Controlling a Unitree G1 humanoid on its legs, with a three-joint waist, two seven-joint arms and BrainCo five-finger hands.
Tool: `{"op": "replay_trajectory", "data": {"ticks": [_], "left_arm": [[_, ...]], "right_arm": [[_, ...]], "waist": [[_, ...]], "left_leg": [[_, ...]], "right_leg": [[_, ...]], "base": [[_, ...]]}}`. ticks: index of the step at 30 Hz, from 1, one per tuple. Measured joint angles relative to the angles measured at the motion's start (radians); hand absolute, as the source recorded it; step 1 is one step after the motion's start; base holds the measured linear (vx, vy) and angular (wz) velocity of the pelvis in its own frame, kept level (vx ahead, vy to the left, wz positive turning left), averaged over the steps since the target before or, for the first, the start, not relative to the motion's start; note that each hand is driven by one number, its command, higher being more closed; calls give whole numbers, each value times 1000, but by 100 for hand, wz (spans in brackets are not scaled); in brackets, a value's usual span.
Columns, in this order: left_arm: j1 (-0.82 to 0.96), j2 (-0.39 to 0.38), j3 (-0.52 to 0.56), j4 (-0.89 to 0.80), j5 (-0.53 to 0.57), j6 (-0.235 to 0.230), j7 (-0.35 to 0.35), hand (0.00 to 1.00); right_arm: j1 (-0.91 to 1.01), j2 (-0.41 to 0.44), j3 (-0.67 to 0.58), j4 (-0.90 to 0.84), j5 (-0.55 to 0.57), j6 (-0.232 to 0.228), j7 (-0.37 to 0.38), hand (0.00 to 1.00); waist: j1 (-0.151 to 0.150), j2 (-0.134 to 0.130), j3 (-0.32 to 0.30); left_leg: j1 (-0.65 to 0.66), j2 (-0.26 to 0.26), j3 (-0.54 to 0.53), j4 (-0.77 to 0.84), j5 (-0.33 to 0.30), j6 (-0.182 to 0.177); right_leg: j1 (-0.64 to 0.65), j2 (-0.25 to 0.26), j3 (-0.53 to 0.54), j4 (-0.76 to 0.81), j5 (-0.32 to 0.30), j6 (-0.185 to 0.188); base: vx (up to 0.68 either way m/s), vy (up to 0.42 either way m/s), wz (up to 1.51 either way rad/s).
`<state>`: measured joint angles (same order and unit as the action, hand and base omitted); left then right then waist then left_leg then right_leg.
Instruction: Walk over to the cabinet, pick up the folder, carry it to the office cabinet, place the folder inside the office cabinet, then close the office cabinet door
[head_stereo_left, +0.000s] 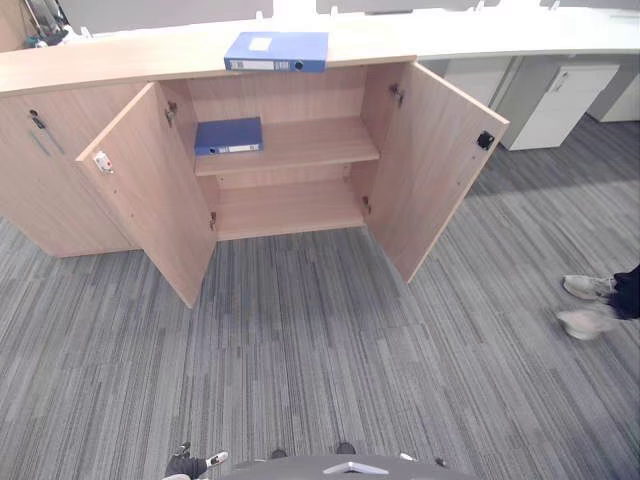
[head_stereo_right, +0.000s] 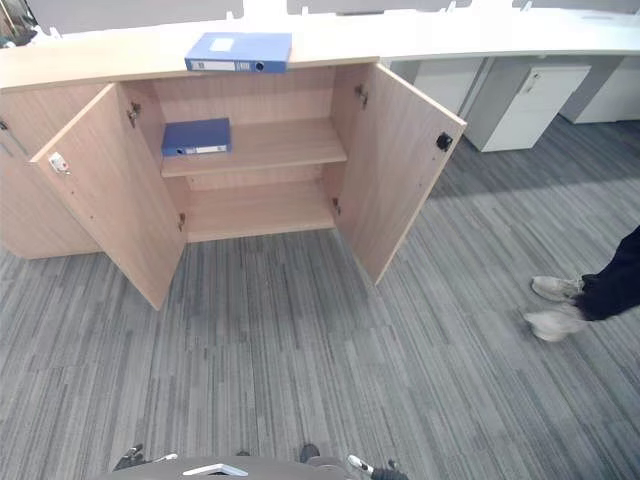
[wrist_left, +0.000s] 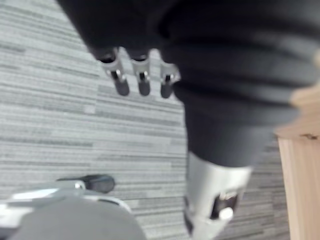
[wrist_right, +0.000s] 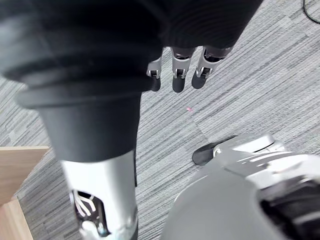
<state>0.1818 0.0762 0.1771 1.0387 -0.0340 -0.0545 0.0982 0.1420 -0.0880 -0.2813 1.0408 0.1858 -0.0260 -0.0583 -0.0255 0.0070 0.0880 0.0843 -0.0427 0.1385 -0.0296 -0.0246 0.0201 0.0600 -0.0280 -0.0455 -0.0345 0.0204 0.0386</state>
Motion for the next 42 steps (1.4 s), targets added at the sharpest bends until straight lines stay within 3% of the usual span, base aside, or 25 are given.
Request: {"op": "replay_trajectory", "data": {"ticks": [9,23,28,33,35,37,38,41,42], "left_arm": [[-13,-1,16,3,18,-3,-1,0],[-13,2,9,3,18,-8,-3,0],[-29,19,-3,0,18,-8,-10,0],[-39,26,-3,-5,17,-8,-16,0],[-56,21,-4,-6,16,-7,-16,0],[-69,19,-5,-6,16,-7,-16,0],[-80,13,-5,-7,16,-7,-16,0],[-97,17,-3,-7,16,-7,-15,0],[-103,14,-3,-7,16,-7,-15,0]], "right_arm": [[-40,10,-16,6,-35,-1,-10,0],[-41,18,-14,5,-34,0,-8,0],[-58,18,-14,5,-35,1,-7,0],[-78,21,-14,-4,-34,1,-6,0],[-100,29,-14,-12,-33,0,-5,0],[-112,33,-15,-38,-30,-1,-4,0],[-115,43,-14,-59,-23,-8,2,0],[-124,51,5,-65,-22,-18,15,0],[-126,50,5,-65,-21,-18,15,0]], "waist": [[2,-12,18],[3,-20,21],[18,-25,25],[24,-29,32],[26,-17,52],[24,-9,77],[17,-5,96],[13,-18,100],[11,-16,100]], "left_leg": [[40,0,-1,-15,-11,-17],[30,0,12,-54,4,-9],[-20,7,55,2,-41,-6],[-69,21,91,139,-146,6],[-62,21,106,187,-178,6],[-31,20,107,187,-179,8],[5,18,92,183,-201,35],[51,24,52,158,-229,42],[61,30,47,146,-230,40]], "right_leg": [[47,-1,-19,-27,-2,6],[33,3,-18,-45,1,12],[-22,7,24,-28,-8,17],[-103,4,62,139,-103,30],[-173,-7,56,340,-164,65],[-234,-15,36,514,-166,65],[-293,-31,-6,667,-214,46],[-358,-47,-82,703,-300,42],[-372,-43,-97,683,-300,41]], "base": [[21,-8,1],[-64,-29,-2],[47,-11,-26],[134,35,-24],[178,94,-13],[110,95,8],[107,73,22],[207,17,30],[271,-64,29]]}}
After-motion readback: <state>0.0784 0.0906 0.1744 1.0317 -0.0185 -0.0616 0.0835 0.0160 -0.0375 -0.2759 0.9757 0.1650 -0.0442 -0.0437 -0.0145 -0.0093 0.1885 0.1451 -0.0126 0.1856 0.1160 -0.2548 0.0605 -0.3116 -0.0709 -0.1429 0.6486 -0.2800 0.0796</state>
